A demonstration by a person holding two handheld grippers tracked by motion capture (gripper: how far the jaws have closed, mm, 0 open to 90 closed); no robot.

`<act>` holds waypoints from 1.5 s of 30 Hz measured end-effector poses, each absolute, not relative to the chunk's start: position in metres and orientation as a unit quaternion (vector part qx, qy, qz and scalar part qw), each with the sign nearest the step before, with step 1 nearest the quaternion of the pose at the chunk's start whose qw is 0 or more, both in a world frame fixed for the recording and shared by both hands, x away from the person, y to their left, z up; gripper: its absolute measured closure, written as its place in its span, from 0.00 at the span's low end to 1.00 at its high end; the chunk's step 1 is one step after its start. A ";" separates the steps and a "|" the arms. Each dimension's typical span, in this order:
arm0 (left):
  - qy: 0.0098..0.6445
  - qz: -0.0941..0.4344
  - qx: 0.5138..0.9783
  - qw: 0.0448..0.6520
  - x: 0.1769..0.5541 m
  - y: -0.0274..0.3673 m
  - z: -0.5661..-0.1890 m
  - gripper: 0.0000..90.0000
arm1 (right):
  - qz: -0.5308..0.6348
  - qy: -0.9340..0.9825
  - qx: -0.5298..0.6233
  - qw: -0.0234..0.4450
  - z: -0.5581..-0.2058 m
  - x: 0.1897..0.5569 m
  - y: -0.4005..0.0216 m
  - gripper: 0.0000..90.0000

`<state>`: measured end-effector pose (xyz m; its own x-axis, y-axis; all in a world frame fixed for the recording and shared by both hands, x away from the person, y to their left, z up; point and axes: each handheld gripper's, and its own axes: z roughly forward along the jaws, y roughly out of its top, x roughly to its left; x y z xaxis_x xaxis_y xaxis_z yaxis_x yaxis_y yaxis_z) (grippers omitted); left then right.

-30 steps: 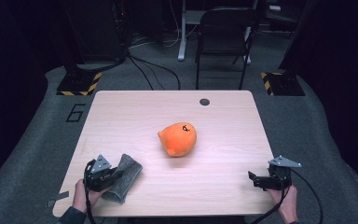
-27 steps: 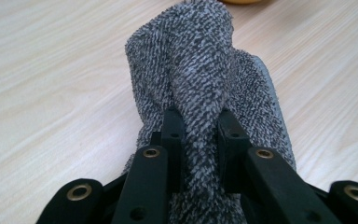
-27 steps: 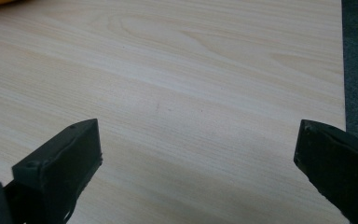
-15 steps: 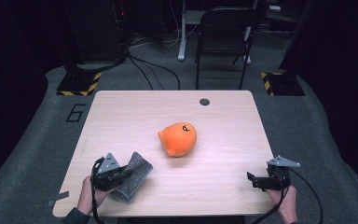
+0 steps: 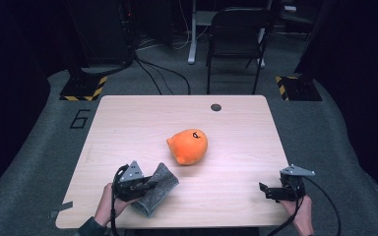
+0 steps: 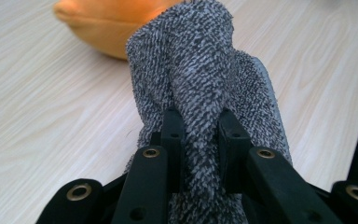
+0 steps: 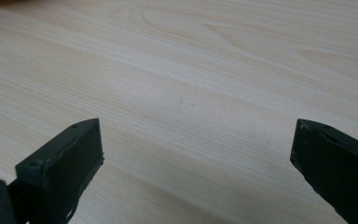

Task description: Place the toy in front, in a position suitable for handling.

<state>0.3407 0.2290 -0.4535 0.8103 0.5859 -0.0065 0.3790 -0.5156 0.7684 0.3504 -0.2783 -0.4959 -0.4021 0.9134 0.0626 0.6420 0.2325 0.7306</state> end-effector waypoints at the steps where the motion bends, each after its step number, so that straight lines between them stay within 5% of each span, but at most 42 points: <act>1: 0.274 0.124 0.863 0.405 0.340 0.221 -0.454 0.84 | 0.348 0.761 0.513 0.192 -0.496 0.350 -0.277 0.02; 31: 0.147 0.060 0.913 0.376 0.364 0.068 -0.474 0.81 | 0.332 0.772 0.502 0.206 -0.477 0.346 -0.256 0.04; 38: 0.155 0.070 0.916 0.362 0.368 0.060 -0.477 0.41 | 0.322 0.767 0.518 0.201 -0.482 0.342 -0.258 0.04; 45: 0.182 0.096 0.891 0.405 0.355 0.099 -0.453 0.23 | 0.333 0.771 0.503 0.204 -0.475 0.327 -0.246 0.04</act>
